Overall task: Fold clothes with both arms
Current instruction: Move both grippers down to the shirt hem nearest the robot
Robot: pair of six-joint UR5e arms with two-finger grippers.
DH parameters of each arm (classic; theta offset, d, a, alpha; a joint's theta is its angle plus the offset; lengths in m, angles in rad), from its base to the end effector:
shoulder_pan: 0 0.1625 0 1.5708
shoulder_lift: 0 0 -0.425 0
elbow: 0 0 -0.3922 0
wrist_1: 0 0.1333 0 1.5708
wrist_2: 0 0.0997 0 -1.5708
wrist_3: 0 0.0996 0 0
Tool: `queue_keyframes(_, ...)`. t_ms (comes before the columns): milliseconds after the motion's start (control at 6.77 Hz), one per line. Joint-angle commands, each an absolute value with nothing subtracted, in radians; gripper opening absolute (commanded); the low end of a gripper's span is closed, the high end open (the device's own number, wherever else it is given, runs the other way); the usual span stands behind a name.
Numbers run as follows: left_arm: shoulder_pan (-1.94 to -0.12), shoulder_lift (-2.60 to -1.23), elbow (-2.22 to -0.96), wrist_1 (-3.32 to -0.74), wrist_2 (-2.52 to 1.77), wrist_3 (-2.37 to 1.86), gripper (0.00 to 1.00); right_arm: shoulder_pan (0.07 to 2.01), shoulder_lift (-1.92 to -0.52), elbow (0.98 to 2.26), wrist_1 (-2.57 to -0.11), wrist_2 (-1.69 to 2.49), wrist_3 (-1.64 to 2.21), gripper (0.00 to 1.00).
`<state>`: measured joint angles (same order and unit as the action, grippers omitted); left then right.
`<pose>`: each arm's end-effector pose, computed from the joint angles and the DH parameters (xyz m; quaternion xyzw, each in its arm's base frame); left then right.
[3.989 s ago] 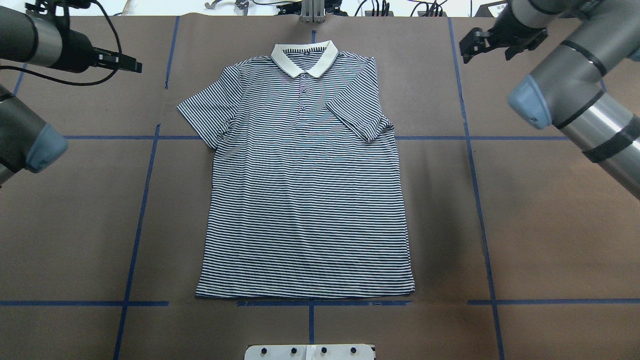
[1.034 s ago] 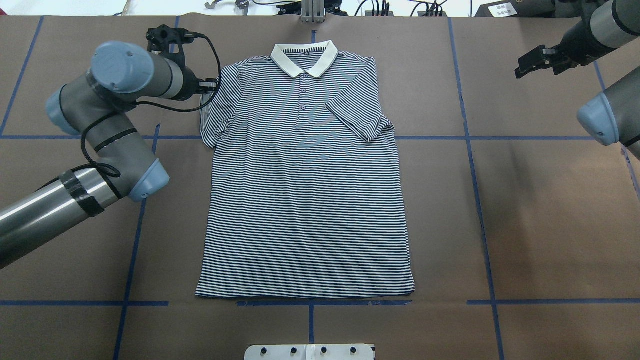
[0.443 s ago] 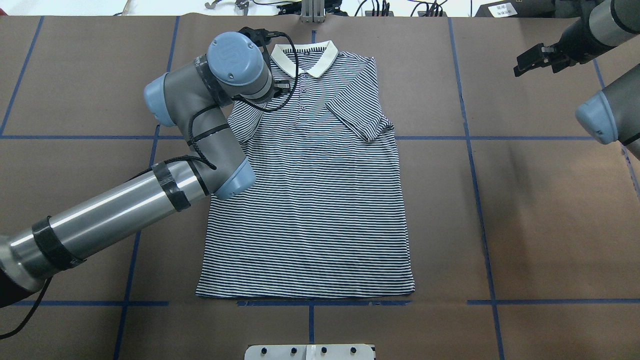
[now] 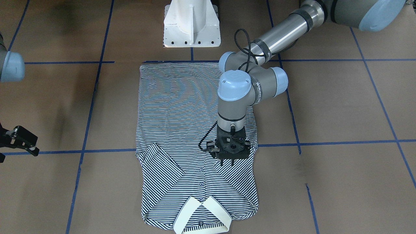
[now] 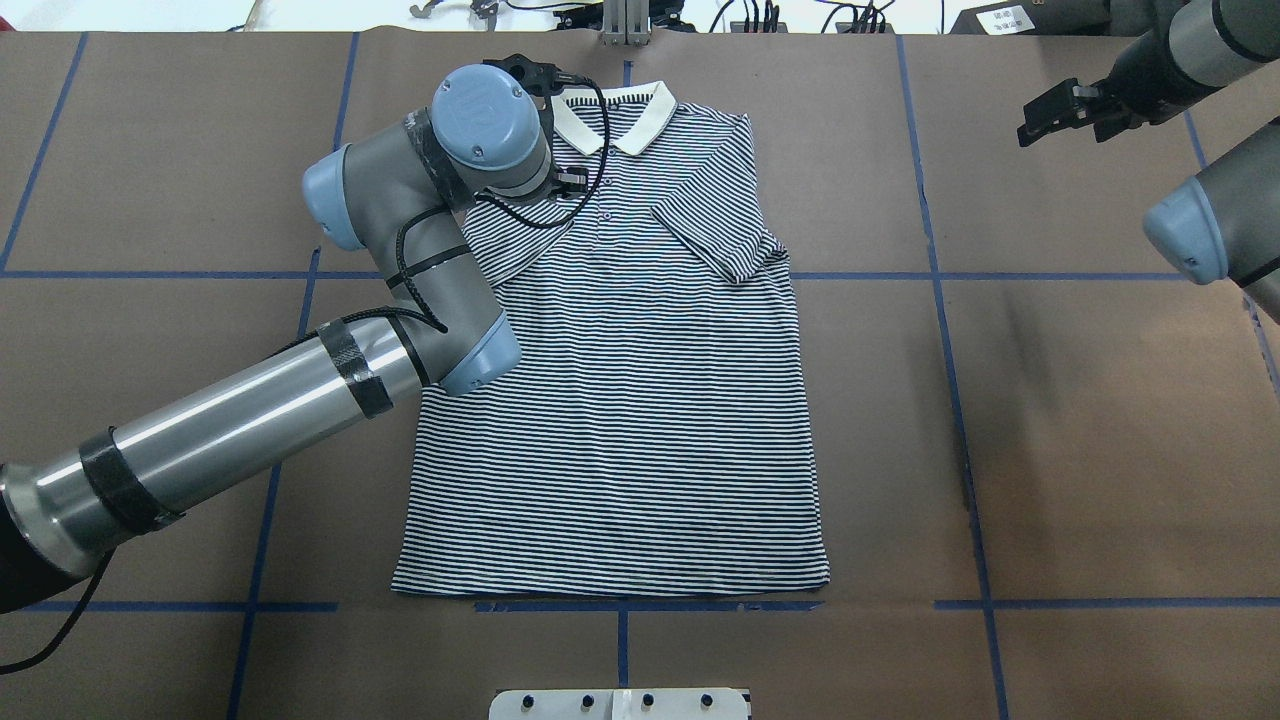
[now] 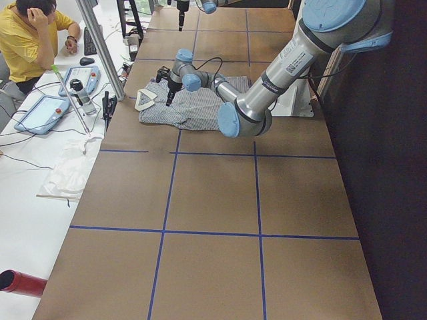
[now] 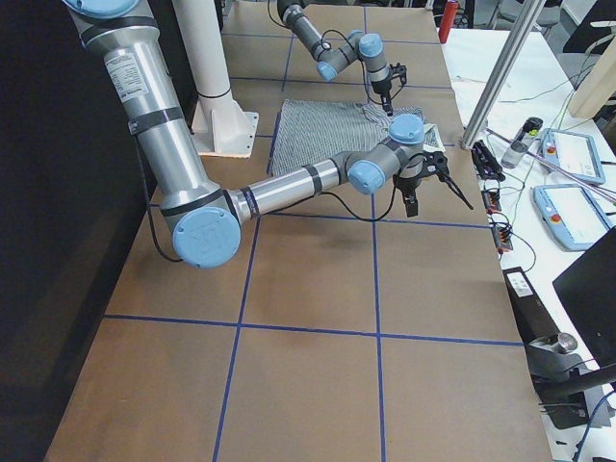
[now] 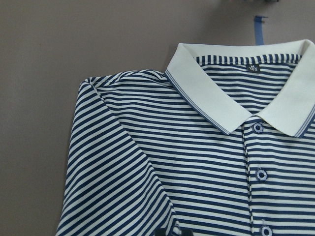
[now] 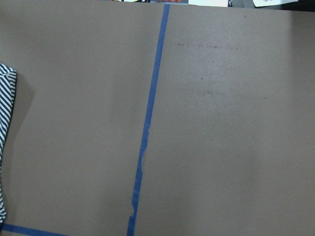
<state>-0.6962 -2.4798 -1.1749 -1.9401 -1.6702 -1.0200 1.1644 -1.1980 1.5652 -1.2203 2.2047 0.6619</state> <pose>0.5476 -0.6185 0.2171 0.2126 0.3725 -0.0444 0.9023 -0.1882 -0.6253 0.4124 0.1387 -0.4211 0.0048 0.8964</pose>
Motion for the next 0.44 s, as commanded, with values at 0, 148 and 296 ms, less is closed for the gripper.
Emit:
queue_keyframes(0, -0.698, -2.391, -1.349, -1.919, -1.73, -0.973, 1.0, 1.082, -1.212, 1.696, -1.232, 2.144, 0.904, 1.0)
queue_keyframes(148, -0.696, -2.293, -1.494, -1.919, -1.758, -0.971, 1.0, 1.018, -1.215, 1.76, -1.238, 2.114, 1.061, 1.0)
queue_keyframes(296, -0.693, -2.21, -1.623, -1.907, -1.787, -0.973, 1.0, 0.929, -1.239, 1.858, -1.28, 2.045, 1.21, 1.0)
